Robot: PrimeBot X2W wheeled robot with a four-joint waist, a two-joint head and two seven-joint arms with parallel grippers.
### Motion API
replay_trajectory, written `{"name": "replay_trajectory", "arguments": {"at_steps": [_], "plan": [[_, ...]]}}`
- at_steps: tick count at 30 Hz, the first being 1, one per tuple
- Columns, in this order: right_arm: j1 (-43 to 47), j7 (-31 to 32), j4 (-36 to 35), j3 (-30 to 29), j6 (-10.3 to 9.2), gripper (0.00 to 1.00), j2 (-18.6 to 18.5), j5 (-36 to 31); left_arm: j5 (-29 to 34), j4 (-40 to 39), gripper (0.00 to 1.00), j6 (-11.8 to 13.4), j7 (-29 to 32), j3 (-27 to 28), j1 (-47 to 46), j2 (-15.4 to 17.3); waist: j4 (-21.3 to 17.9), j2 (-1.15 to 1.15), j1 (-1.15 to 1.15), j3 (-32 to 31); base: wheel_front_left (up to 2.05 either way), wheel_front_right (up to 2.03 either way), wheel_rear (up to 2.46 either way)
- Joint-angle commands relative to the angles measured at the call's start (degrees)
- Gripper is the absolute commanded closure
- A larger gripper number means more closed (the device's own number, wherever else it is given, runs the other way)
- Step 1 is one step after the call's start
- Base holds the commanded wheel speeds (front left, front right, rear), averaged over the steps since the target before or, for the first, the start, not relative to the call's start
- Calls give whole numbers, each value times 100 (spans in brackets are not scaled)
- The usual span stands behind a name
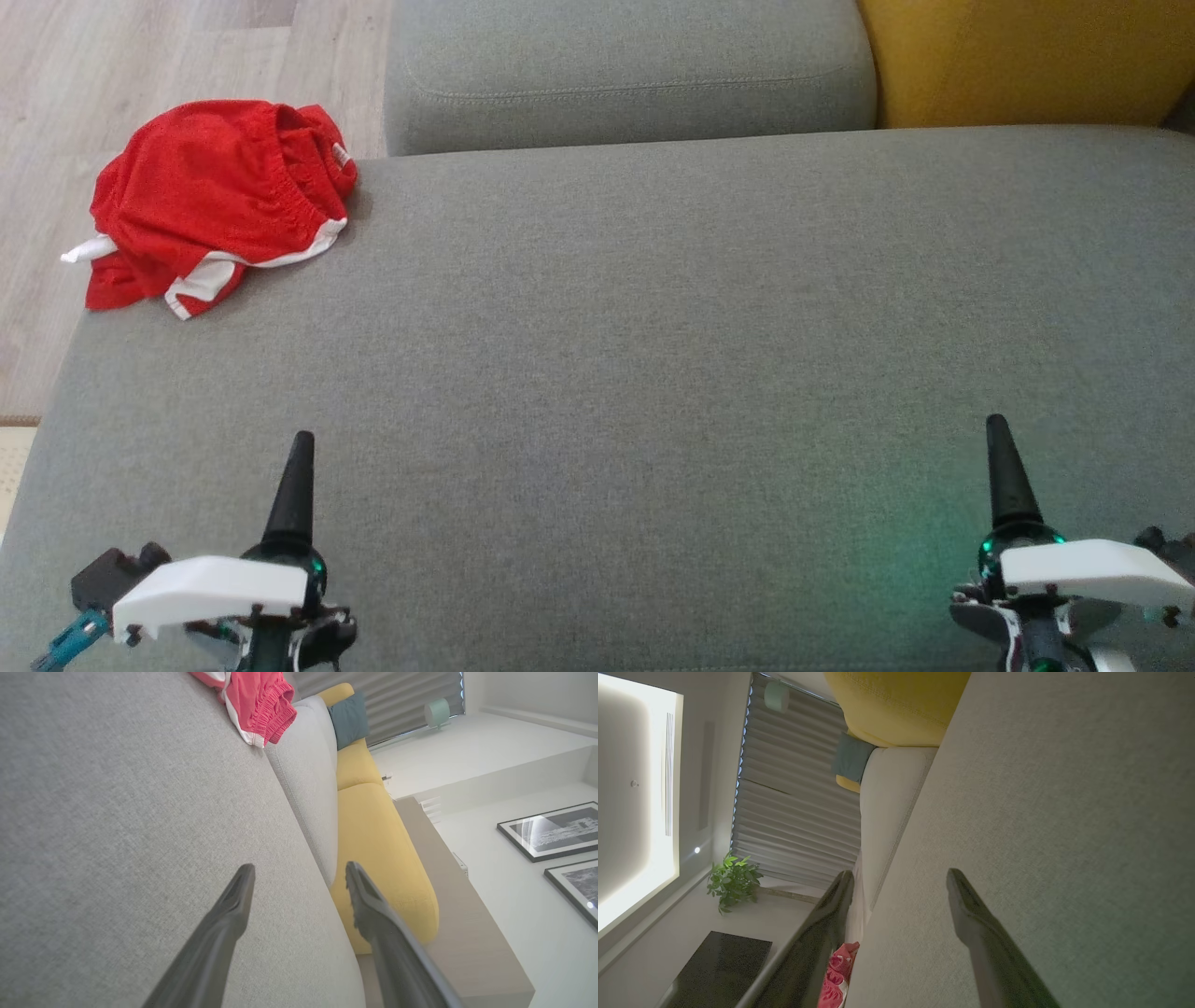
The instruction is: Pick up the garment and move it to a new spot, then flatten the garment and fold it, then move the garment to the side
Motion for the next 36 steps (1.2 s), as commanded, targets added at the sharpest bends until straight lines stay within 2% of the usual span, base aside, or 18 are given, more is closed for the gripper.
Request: {"name": "replay_trajectory", "arguments": {"at_steps": [1,19,36], "plan": [[-216,-72,-259,103,15,0,-32,-220,217,-254,0,16,-87,17,-114,65,-2,0,0,-7,0,0,0],[-205,-377,-419,554,22,0,-41,-1819,1921,-533,0,252,-389,-270,63,80,-41,0,0,-94,0,0,0],[-257,-648,-413,895,27,0,-49,-2977,3278,-609,0,420,-657,-494,222,107,-50,0,0,-158,0,0,0]]}}
